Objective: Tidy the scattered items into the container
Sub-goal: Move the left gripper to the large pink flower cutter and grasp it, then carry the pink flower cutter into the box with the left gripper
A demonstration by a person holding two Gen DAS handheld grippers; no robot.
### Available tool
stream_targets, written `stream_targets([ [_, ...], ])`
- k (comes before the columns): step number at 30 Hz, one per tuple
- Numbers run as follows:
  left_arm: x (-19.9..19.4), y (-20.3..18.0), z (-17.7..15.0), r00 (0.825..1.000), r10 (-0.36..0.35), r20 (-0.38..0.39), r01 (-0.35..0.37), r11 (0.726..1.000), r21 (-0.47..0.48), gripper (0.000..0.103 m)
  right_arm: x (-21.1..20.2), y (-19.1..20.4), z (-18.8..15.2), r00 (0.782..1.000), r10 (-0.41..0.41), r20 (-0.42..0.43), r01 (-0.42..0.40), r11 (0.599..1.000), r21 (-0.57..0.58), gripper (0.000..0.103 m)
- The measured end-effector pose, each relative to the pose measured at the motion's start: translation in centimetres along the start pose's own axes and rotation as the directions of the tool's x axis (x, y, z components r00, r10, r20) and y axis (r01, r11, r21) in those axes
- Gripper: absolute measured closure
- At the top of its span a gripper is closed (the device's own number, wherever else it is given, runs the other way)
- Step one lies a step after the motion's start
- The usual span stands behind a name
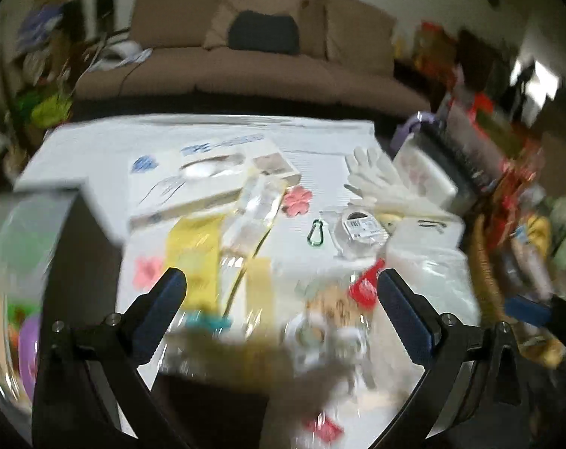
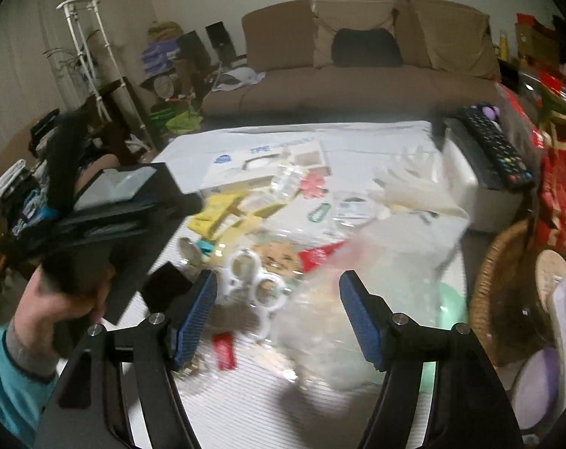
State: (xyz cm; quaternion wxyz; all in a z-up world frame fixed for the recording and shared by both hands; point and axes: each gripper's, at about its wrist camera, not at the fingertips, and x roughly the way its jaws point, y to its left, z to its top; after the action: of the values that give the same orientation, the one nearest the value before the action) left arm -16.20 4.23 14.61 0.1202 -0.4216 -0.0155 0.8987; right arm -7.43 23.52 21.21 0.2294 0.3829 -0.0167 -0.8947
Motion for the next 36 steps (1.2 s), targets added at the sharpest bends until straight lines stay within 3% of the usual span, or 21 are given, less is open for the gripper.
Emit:
stream_targets([
  [3,4.4,-2.7,3.0,0.998,0.052,-0.045,-0.049,0.997,0.052,0.001,-0.6,-1.9,-0.4,1.000,0.010,0.000,-0.010,0.999,0.042,0.032],
  [6,9.6,-3.5,4.9,0.989,0.035,-0.144,-0.034,0.999,0.011,0.002,-1.0,-3.3,-0.5,1.000,0.030,0.006,-0.030,0.995,0.090,0.032],
  [8,13.0,-3.6,5.9,0.978,0.040,-0.202,-0.046,0.998,-0.029,0.007,-1.0,-3.7,-0.6,0.999,0.042,0.006,-0.043,0.994,0.104,0.032],
  [15,18.9,-2.7,6.2,0.949,0.121,-0.292,-0.152,0.984,-0.088,0.009,-0.3,-4.2,-0.6,0.996,0.085,-0.021,-0.082,0.989,0.125,0.032],
  [22,21.1,-2.3,6.2,0.938,0.133,-0.320,-0.172,0.980,-0.097,0.010,0.1,-4.3,-0.8,0.994,0.101,-0.036,-0.095,0.986,0.134,0.032],
  [24,21.5,-2.5,6.3,0.935,0.141,-0.326,-0.178,0.980,-0.086,0.024,0.2,-4.3,-0.8,0.995,0.097,-0.039,-0.090,0.986,0.137,0.032],
  [26,21.3,-2.5,6.3,0.934,0.160,-0.319,-0.190,0.980,-0.065,0.061,0.3,-4.4,-0.8,0.995,0.097,-0.039,-0.091,0.985,0.144,0.032],
  [27,21.1,-2.4,6.3,0.935,0.160,-0.316,-0.188,0.980,-0.062,0.065,0.4,-4.4,-0.8,0.994,0.098,-0.039,-0.092,0.985,0.147,0.032],
  [36,16.1,-0.5,6.0,0.957,0.069,-0.283,-0.105,0.988,-0.114,0.065,1.0,-3.6,-0.6,0.994,0.100,-0.043,-0.094,0.986,0.138,0.032],
])
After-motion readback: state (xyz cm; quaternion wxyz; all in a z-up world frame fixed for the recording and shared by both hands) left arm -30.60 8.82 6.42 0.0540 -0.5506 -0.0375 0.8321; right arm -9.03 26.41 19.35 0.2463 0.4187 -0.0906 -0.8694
